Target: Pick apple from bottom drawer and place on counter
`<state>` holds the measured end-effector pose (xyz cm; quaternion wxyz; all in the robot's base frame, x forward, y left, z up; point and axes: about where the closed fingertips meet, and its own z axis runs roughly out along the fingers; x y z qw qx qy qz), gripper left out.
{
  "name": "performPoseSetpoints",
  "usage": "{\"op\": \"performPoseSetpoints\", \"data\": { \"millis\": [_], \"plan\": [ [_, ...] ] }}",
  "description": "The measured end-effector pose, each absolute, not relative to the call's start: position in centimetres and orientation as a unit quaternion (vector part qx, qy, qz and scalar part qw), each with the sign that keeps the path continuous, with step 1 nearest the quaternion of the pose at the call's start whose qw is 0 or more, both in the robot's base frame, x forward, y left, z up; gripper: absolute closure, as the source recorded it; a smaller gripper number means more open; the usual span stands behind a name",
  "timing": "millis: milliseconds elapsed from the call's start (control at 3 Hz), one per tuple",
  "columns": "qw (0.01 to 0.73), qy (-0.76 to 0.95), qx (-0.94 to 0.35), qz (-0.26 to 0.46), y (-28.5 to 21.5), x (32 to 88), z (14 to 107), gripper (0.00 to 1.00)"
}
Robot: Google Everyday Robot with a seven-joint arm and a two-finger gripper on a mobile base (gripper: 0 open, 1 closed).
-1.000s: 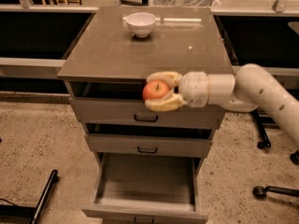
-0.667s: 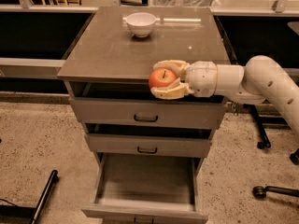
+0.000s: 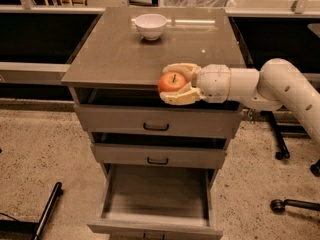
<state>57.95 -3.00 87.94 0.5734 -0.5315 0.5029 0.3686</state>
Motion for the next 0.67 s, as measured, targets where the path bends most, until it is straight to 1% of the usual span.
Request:
{"op": "performPoseSetpoints", "data": {
  "millis": [333,667],
  "plan": [
    [0.587,0.532,-0.511,0.333,-4.4,60.3,88.6,1.00],
    [0.585,0.583,-0.486,0.286,-6.7,65.4,88.1,0.96]
  ]
}}
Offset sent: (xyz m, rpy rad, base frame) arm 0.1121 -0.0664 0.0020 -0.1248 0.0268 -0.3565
